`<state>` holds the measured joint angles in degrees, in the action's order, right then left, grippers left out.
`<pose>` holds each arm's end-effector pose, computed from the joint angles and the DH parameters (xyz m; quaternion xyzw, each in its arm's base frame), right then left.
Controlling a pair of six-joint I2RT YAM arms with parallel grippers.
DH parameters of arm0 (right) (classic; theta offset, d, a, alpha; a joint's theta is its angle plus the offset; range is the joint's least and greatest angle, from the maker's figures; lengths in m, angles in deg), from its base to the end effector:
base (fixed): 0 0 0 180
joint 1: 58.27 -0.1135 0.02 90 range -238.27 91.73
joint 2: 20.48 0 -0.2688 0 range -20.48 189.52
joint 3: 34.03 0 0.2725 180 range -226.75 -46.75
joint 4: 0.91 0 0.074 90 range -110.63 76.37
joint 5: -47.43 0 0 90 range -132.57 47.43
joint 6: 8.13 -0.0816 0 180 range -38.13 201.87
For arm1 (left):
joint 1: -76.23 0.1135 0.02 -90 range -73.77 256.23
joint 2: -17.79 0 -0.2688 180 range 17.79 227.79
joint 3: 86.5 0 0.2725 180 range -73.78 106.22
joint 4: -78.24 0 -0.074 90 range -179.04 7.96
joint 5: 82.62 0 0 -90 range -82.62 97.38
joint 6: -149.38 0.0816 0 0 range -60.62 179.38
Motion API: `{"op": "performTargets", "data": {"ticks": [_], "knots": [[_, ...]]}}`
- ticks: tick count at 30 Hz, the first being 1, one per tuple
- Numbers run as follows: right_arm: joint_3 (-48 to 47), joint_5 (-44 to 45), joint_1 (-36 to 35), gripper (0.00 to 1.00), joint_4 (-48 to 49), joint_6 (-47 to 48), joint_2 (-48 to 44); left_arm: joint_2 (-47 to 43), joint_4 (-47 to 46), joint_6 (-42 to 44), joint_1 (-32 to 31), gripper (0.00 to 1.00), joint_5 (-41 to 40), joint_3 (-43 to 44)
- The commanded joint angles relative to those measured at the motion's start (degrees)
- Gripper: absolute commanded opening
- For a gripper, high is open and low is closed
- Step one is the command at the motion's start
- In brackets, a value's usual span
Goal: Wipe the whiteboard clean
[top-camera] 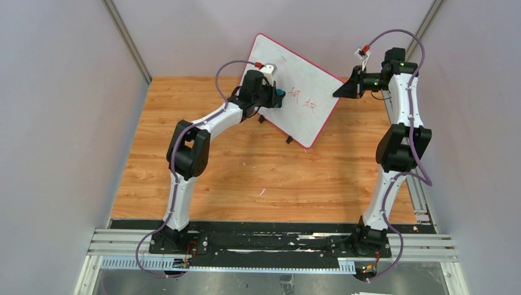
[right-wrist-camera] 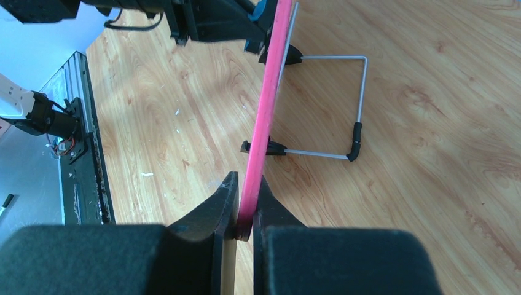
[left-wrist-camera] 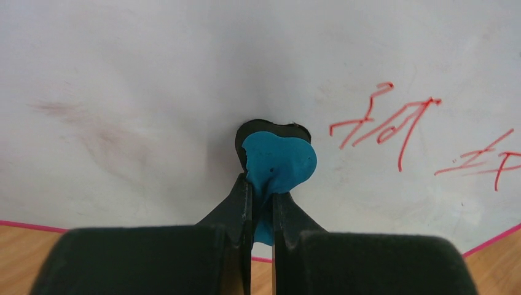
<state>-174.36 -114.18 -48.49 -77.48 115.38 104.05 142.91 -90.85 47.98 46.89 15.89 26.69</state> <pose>0.4894 -0.0058 0.3221 -0.3058 0.7377 0.4507 0.3990 0.5030 -0.2966 0.2170 0.1701 0.8143 -0.2499 0.4956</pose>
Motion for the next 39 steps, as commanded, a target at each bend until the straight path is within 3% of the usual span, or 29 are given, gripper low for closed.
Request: {"op": "performTargets", "data": {"ticks": [1, 12, 22, 39], "knots": [[2.0, 0.1, -2.7, 0.01, -2.4, 5.1, -0.7, -2.1, 2.1, 2.1, 2.8, 0.00, -2.6, 5.1], [2.0, -0.2, -2.7, 0.01, -2.5, 5.0, -0.7, 1.0, 4.5, 0.0, 3.5, 0.00, -0.5, 12.0], [2.1, 0.1, -2.9, 0.01, -2.5, 4.9, -1.0, 6.6, 5.6, 0.1, -3.3, 0.00, 0.6, 17.2], [1.6, 0.2, -3.0, 0.01, -2.6, 4.9, -0.5, 2.2, 1.3, -1.9, -8.1, 0.00, 3.0, 11.7]]}}
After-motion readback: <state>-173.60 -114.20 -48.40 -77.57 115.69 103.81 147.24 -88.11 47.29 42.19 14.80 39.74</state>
